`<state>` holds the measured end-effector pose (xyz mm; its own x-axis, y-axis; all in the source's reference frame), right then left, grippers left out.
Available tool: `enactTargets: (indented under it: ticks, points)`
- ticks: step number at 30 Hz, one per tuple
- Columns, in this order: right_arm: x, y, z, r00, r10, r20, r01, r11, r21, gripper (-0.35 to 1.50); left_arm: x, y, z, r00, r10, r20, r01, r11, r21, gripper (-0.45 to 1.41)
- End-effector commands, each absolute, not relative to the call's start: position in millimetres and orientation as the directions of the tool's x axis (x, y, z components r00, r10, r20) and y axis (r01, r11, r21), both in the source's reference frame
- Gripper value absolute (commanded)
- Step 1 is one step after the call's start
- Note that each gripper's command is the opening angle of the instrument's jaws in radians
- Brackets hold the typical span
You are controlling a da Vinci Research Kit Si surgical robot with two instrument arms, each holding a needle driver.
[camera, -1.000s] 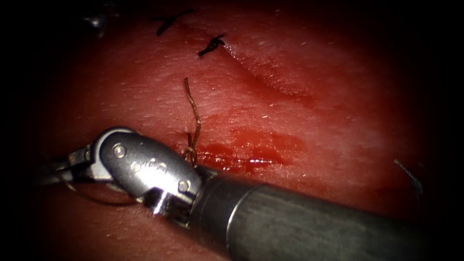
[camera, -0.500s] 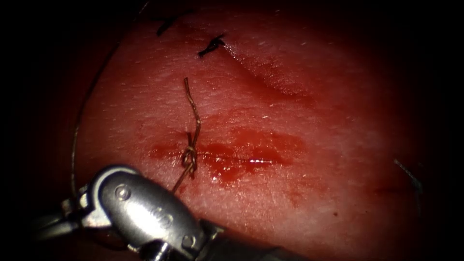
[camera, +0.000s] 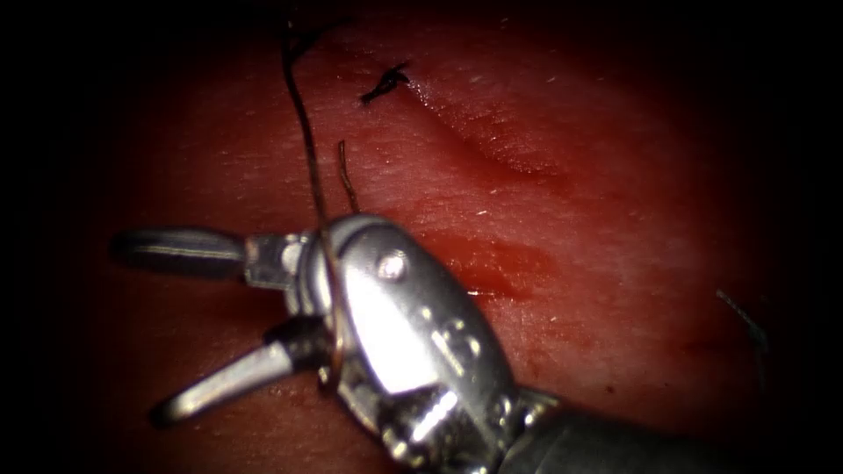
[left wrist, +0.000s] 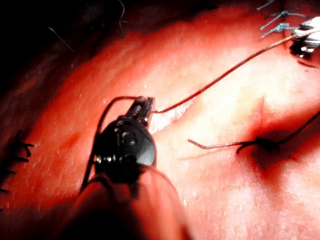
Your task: Wound Closure
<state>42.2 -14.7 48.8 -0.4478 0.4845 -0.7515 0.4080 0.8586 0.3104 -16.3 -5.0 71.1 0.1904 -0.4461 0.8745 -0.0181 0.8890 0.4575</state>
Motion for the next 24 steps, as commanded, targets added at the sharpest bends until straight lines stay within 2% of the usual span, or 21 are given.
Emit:
enactTargets:
  ticks: [1, 8, 11, 14, 24]
  points:
    - [42.1, -14.1, 48.8, -0.466, 0.466, -0.752, 0.392, 0.871, 0.297, 0.98, -17.1, -5.3, 72.1, 0.187, -0.437, 0.88, -0.015, 0.894, 0.448, -0.45]
    - [40.9, -11.9, 49.4, -0.42, 0.403, -0.813, 0.194, 0.915, 0.353, 0.98, -17.1, -10.0, 75.2, 0.118, -0.423, 0.898, 0.036, 0.906, 0.422, -0.45]
    - [40.1, -10.3, 50.7, -0.37, 0.335, -0.867, -0.008, 0.932, 0.363, 0.93, -16.5, -12.5, 75.0, 0.053, -0.423, 0.904, 0.064, 0.905, 0.42, -0.45]
    - [39.7, -9.6, 51.6, -0.317, 0.322, -0.892, -0.113, 0.921, 0.373, 0.93, -16.1, -13.6, 74.6, 0.012, -0.424, 0.906, 0.084, 0.903, 0.421, -0.45]
    - [39.1, -9.1, 53.3, -0.174, 0.34, -0.924, -0.312, 0.871, 0.38, 0.86, -16.9, -20.3, 73.0, -0.011, -0.424, 0.906, 0.1, 0.901, 0.423, -0.45]
